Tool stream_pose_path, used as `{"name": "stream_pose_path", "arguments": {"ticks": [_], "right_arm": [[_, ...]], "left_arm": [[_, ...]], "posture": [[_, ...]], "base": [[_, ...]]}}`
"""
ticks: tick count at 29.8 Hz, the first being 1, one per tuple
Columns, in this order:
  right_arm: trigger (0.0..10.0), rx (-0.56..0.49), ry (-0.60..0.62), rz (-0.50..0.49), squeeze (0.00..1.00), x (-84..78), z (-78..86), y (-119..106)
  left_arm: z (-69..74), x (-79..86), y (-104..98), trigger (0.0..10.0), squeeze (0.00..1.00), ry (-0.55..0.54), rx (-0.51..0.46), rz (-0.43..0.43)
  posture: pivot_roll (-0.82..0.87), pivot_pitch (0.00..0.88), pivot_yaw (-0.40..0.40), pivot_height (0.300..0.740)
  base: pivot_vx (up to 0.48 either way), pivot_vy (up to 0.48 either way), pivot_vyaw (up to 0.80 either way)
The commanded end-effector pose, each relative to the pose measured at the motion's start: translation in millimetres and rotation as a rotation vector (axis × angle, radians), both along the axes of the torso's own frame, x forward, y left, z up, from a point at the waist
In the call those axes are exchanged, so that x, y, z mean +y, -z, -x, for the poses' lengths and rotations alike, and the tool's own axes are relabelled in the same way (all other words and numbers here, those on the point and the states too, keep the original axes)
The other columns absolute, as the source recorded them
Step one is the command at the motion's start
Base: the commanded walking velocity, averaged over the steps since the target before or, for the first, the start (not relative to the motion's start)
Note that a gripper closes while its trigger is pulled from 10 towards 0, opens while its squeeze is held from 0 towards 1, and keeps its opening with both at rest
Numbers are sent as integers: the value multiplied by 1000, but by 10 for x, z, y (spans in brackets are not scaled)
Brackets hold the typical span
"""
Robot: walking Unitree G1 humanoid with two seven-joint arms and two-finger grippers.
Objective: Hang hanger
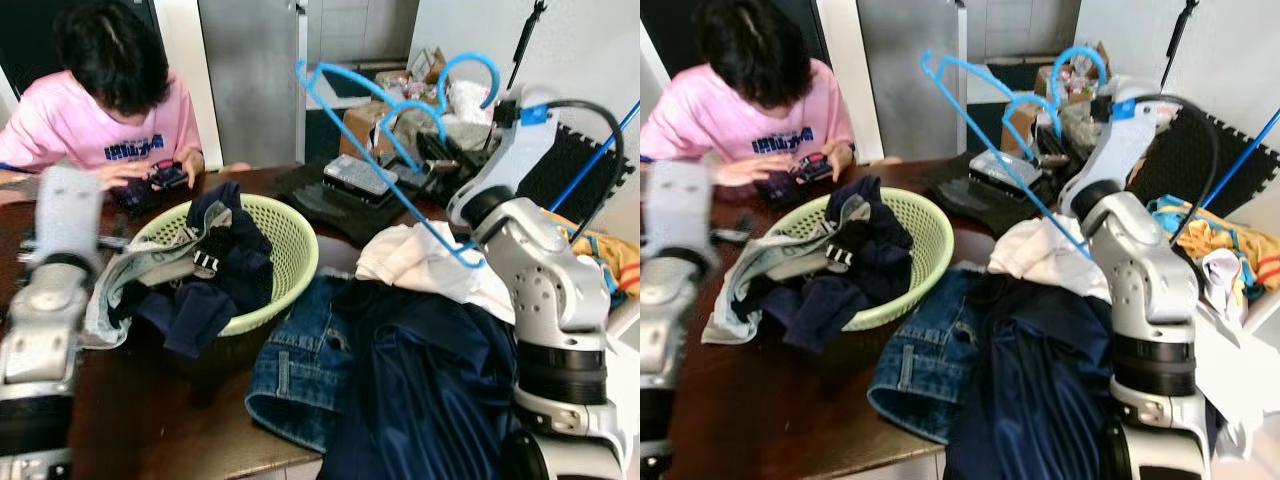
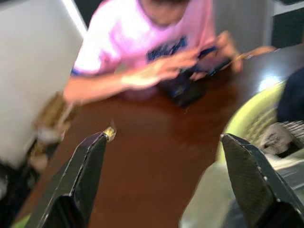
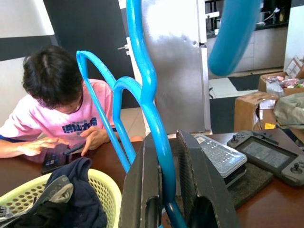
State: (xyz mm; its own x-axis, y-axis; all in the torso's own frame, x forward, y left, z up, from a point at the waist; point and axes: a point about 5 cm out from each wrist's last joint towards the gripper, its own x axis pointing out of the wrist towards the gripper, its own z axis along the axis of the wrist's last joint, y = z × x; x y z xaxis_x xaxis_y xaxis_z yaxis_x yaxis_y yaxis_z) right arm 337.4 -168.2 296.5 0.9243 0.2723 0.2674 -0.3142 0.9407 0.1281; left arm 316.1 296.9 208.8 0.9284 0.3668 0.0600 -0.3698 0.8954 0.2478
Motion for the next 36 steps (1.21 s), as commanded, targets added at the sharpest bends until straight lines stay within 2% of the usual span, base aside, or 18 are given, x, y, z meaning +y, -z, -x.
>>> {"name": "stream_pose_path", "arguments": {"ticks": [1,2,3,4,5,6,9,11,12,13,16,17,18,19,20,23,24,36], "right_arm": [[10000,7,-2,9,0,14,6,23],[10000,7,-6,10,0,33,1,18],[10000,5,-10,16,0,45,-1,10],[10000,4,-12,21,0,52,-2,5],[10000,4,-12,21,0,52,-2,5],[10000,2,-9,24,0,43,1,-7],[10000,0,-3,26,0,26,5,-16],[10000,-1,7,27,0,-8,13,-21],[10000,-1,7,27,0,-8,13,-21],[10000,0,10,28,0,-19,12,-18],[10000,1,11,28,0,-21,10,-16],[10000,1,10,28,0,-22,8,-14],[10000,1,9,29,0,-20,4,-14],[10000,1,9,29,0,-20,4,-14],[10000,1,8,30,0,-17,2,-14],[10000,2,7,31,0,-17,-1,-11],[10000,1,8,30,0,-25,-1,-6],[10000,2,12,30,0,-43,5,-4]], "left_arm": [[-26,17,-5,10000,0,21,-7,28],[-96,-25,69,10000,0,90,-3,128],[-174,-134,157,10000,0,198,36,193],[-217,-217,210,10000,0,271,66,226],[-217,-217,210,10000,0,271,66,226],[-244,-308,225,10000,0,333,101,177],[-250,-361,220,10000,0,355,116,137],[-242,-438,214,10000,0,399,151,-17],[-242,-438,214,10000,0,399,151,-17],[-240,-468,230,10000,0,429,177,-97],[-236,-482,236,10000,0,439,188,-122],[-236,-488,248,10000,0,449,205,-163],[-227,-458,266,10000,0,430,253,-273],[-227,-458,266,10000,0,430,253,-273],[-224,-423,278,10000,0,413,286,-343],[-210,-378,298,10000,0,391,321,-383],[-186,-307,311,10000,0,355,356,-408],[-180,-216,279,10000,0,319,368,-406]], "posture": [[64,83,-23,740],[59,83,-24,740],[51,83,-23,740],[47,83,-22,740],[47,83,-22,740],[42,86,-20,740],[41,86,-19,740],[40,87,-19,740],[40,87,-19,740],[42,89,-19,740],[42,89,-19,740],[42,89,-19,740],[50,89,-21,740],[50,89,-21,740],[50,89,-20,740],[51,90,-19,740],[50,91,-17,740],[48,92,-16,740]], "base": [[0,0,0],[0,0,0],[0,0,0],[0,0,0],[0,0,0],[0,0,0],[0,0,0],[0,0,0],[0,0,0],[0,0,0],[0,0,0],[0,0,0],[0,0,0],[0,0,0],[0,0,0],[0,0,0],[0,0,0],[0,0,0]]}}
